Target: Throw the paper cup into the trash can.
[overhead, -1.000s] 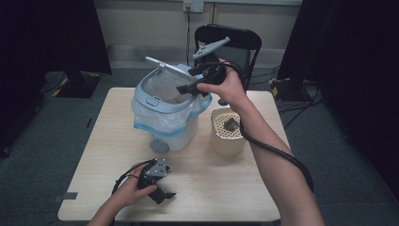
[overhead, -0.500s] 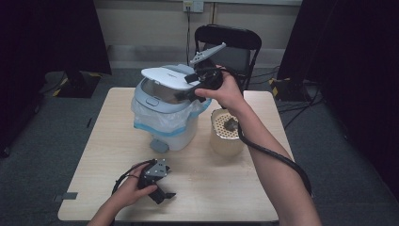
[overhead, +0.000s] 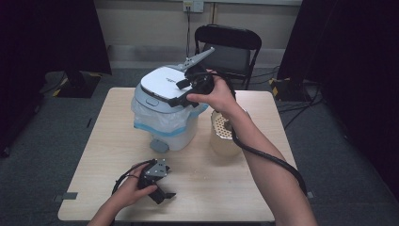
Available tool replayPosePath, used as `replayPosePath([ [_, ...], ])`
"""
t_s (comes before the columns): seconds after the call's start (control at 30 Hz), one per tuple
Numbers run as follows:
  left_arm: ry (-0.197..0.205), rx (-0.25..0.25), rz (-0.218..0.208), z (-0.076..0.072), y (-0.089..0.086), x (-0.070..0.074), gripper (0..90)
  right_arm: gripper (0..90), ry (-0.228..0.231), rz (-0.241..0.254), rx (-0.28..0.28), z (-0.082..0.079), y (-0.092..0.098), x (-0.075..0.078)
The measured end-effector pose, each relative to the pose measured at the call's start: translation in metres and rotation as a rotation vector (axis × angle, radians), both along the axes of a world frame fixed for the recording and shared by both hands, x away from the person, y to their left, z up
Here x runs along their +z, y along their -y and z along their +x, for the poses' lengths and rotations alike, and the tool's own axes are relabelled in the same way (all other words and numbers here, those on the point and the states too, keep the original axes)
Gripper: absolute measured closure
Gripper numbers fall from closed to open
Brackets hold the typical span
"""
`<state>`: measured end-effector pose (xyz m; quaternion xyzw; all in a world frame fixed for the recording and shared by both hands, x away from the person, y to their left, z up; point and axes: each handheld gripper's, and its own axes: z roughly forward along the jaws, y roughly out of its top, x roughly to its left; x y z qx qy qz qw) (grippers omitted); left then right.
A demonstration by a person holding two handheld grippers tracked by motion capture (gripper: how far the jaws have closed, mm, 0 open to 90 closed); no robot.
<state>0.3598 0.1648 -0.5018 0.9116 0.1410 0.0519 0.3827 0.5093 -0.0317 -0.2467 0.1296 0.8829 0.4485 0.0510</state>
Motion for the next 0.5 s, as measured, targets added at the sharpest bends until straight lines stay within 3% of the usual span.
replayPosePath([
  [0.3, -0.001, 0.001, -0.007, 0.0, 0.0, 0.0, 0.0, 52.4, -0.032, 0.01, -0.052, 0.007, 0.004, -0.002],
  [0.5, 0.0, -0.001, -0.004, 0.0, 0.0, 0.0, 0.0, 67.2, 0.0, -0.005, -0.085, 0.011, 0.002, -0.002],
])
